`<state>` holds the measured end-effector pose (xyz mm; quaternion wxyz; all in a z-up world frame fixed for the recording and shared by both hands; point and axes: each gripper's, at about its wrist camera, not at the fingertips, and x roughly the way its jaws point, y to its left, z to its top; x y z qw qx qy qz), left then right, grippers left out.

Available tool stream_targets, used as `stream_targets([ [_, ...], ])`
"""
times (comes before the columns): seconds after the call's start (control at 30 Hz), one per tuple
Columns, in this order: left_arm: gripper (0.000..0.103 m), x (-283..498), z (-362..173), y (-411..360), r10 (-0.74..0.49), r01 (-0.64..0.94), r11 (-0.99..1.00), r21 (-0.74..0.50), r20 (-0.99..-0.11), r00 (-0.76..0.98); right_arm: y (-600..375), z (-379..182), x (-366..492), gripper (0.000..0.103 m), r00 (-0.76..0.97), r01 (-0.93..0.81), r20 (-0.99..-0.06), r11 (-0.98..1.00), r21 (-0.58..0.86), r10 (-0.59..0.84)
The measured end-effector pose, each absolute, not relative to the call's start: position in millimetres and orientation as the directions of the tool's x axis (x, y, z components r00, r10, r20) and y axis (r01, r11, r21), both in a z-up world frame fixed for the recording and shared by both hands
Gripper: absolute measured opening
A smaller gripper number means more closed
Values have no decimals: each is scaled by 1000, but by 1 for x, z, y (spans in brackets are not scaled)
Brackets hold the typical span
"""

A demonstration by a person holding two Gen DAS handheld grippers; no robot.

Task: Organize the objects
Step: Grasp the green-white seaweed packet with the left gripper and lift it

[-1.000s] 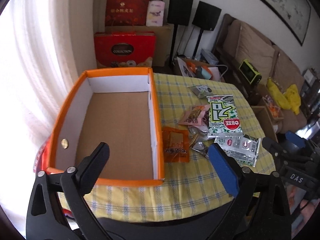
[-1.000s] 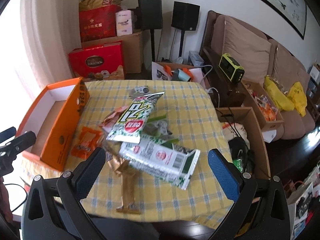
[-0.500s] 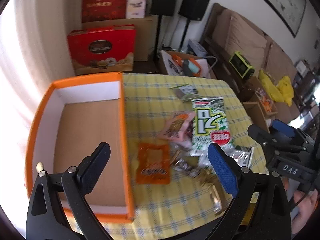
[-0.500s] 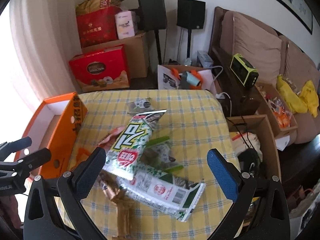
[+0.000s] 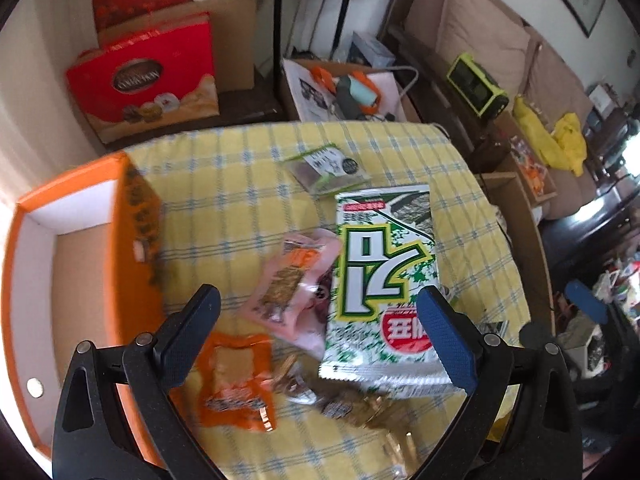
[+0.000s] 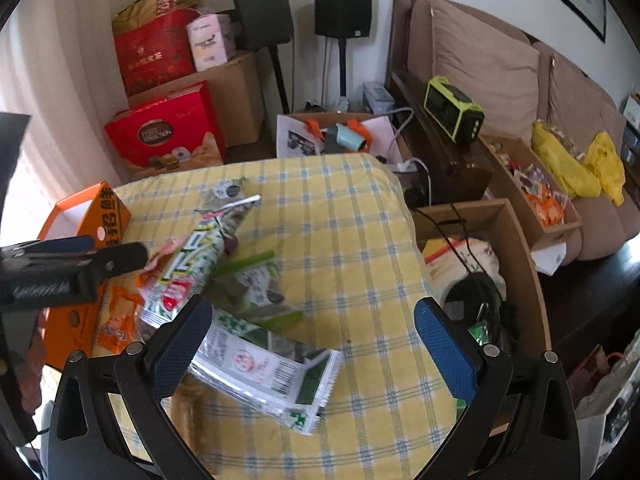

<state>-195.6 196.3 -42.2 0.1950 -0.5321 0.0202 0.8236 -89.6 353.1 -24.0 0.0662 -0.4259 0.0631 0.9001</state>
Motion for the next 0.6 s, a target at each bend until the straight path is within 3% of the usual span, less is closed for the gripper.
stream_targets([
  [0.33, 98, -219, -67, 219, 371, -331, -901, -279, -892, -260, 373, -51, -81, 101, -616, -164, -788, -978, 128, 0],
  [0.6, 98, -218, -74, 237, 322, -365, -906, -215, -910, -262, 379, -65, -77, 101, -598, -169, -801, -976, 139, -10],
])
